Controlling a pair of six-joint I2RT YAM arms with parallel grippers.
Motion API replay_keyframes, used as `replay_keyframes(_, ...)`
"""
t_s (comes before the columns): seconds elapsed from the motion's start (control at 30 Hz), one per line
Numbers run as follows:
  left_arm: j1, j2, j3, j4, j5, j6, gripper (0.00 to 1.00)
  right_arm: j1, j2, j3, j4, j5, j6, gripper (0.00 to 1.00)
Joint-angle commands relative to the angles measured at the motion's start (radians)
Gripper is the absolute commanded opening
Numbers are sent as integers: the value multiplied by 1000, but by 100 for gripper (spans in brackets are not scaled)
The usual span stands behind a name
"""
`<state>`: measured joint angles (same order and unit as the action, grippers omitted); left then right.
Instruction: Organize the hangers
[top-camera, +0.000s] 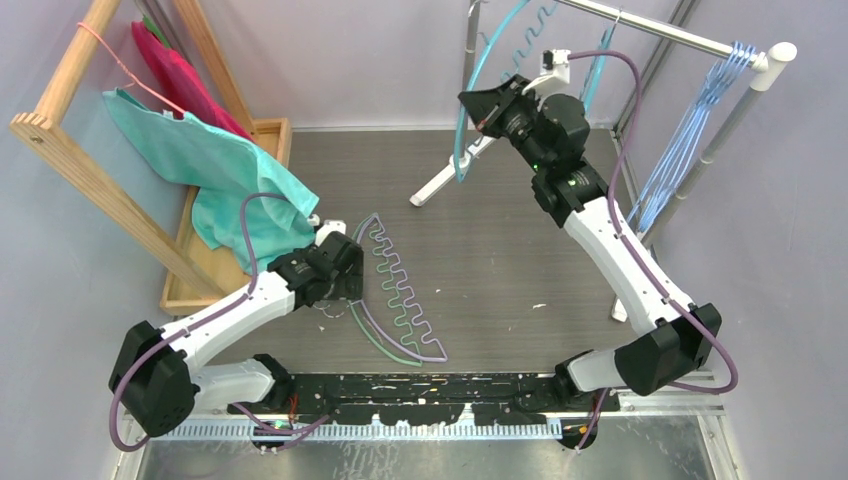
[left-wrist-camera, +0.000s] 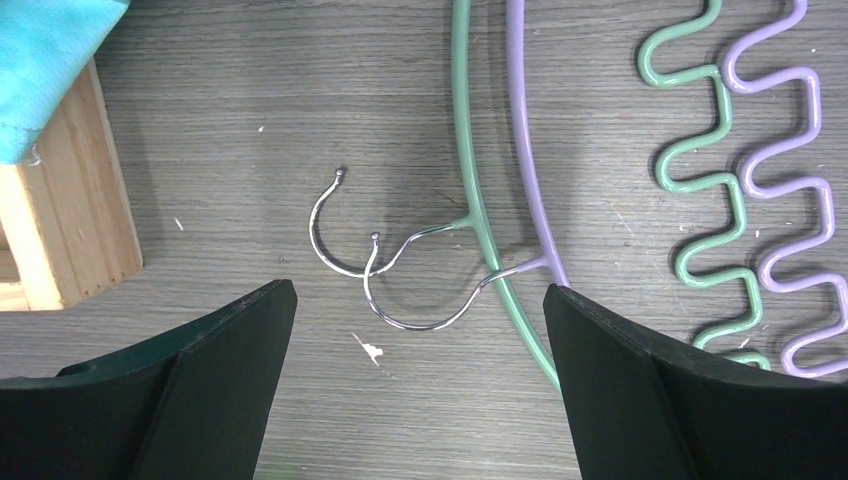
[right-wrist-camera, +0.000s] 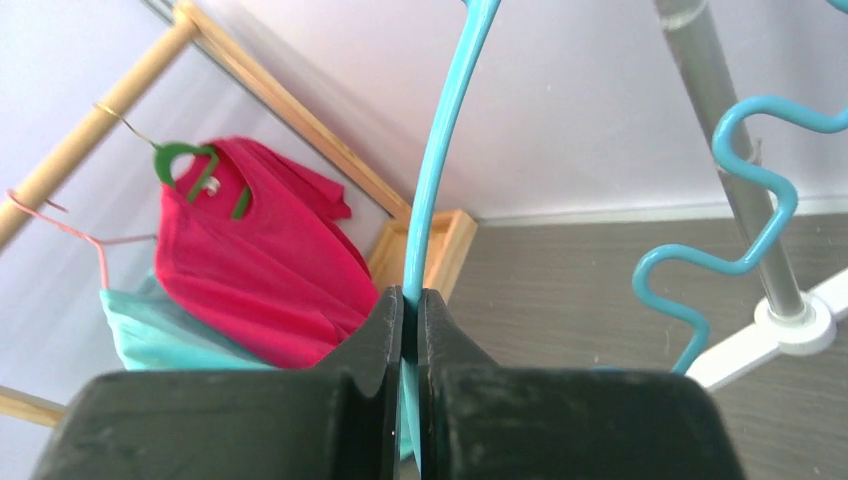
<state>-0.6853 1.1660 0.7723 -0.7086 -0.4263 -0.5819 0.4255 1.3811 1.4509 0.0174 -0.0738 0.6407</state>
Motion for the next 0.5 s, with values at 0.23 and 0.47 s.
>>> replay_keyframes(0.23, -3, -34, 37, -28, -52, 27, 98, -153, -22, 39, 299, -16, 186, 1)
replay_keyframes(0.47, -2, -41, 19, -27, -54, 26, 98, -189, -41, 9, 283, 57, 217, 1)
